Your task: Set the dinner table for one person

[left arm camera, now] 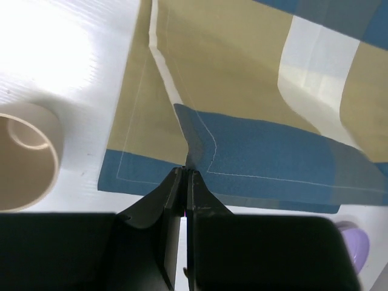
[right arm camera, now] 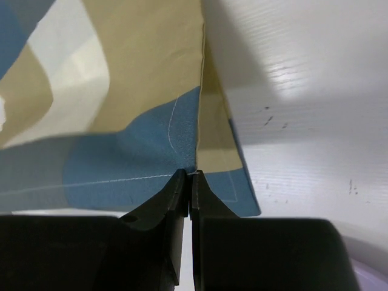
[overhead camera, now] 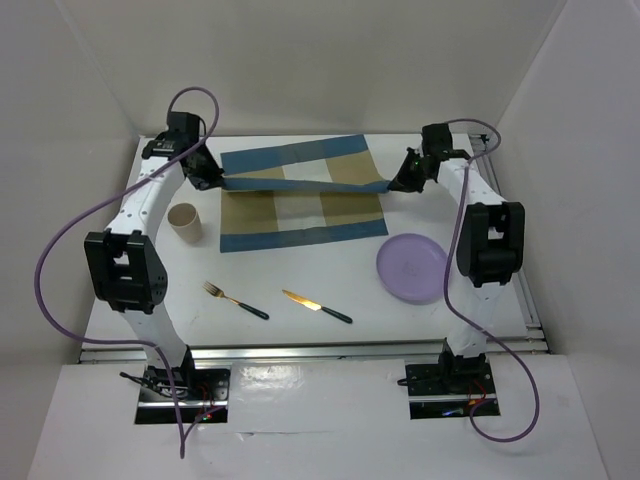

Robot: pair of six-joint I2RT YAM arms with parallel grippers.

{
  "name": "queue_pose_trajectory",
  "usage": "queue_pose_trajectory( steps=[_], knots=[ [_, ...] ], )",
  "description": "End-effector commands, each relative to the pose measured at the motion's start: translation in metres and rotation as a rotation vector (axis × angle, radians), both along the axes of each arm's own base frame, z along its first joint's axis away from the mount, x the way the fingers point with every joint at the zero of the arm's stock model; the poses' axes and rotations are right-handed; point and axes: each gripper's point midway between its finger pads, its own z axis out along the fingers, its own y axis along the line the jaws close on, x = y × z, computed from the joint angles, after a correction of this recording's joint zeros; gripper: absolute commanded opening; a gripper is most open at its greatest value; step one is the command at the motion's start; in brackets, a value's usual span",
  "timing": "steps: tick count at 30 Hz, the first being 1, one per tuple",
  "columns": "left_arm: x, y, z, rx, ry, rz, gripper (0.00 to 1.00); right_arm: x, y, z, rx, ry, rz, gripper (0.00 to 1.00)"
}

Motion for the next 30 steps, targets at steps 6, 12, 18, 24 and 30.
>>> queue_pose_trajectory(
  steps=[6, 12, 18, 24, 30],
  knots=[
    [-0.028, 0.022, -0.026, 0.001, 0.075, 0.023, 0.00, -0.050, 0.038, -0.007, -0.034, 0.032, 0.165, 0.00],
    [-0.050, 0.019, -0.054, -0.020, 0.140, 0.024, 0.00, -0.067, 0.046, -0.024, -0.052, 0.072, 0.186, 0.00],
    [-0.046, 0.021, -0.045, -0.003, 0.126, 0.024, 0.00, -0.058, 0.048, -0.016, -0.075, 0.056, 0.191, 0.00],
    [-0.013, 0.017, -0.004, -0.019, 0.037, -0.003, 0.00, -0.026, 0.049, 0.035, -0.094, -0.060, 0.189, 0.00],
    [0.028, 0.019, 0.062, 0.004, -0.087, -0.025, 0.00, -0.002, 0.055, 0.108, -0.075, -0.208, 0.187, 0.00]
  ],
)
